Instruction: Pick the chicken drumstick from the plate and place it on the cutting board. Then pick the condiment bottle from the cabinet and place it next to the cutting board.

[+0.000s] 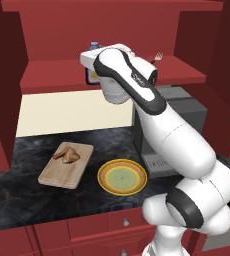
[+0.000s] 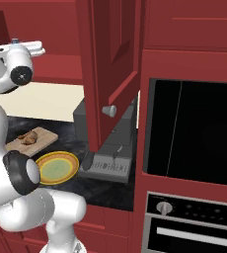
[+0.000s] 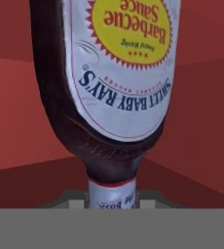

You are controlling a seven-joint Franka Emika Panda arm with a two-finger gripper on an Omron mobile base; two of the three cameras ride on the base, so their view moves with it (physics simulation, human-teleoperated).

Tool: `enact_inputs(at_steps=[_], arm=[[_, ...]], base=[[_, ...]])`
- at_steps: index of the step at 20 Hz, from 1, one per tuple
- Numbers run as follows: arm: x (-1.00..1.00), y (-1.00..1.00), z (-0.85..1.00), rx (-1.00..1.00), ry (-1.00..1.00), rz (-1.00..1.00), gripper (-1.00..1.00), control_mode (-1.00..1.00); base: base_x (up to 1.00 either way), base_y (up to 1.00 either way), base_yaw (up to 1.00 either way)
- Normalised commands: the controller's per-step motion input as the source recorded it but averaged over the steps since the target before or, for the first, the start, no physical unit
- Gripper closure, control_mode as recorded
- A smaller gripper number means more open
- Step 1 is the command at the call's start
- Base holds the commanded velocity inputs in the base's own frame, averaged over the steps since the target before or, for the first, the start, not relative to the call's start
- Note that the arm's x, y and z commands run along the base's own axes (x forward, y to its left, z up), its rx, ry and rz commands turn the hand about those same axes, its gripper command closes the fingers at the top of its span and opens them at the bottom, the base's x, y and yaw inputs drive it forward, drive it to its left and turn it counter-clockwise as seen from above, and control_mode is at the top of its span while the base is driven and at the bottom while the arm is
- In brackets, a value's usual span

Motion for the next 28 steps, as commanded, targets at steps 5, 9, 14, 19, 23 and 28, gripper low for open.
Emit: enact_inputs(at_steps=[5, 9, 14, 19, 23, 28], arm=[[-0.37, -0.11, 0.12, 0.0, 0.0, -0.02, 1.0, -1.0], [-0.36, -0.12, 0.11, 0.0, 0.0, -0.02, 1.0, -1.0], [-0.36, -0.12, 0.08, 0.0, 0.0, -0.02, 1.0, -1.0], [-0.4, -0.13, 0.06, 0.0, 0.0, -0.02, 1.0, -1.0], [-0.42, -0.14, 0.03, 0.0, 0.01, -0.02, 1.0, -1.0], [-0.45, -0.16, 0.0, 0.0, 0.03, -0.02, 1.0, -1.0]], base=[[0.0, 0.0, 0.0], [0.0, 0.0, 0.0], [0.0, 0.0, 0.0], [0.0, 0.0, 0.0], [0.0, 0.0, 0.0], [0.0, 0.0, 0.0]])
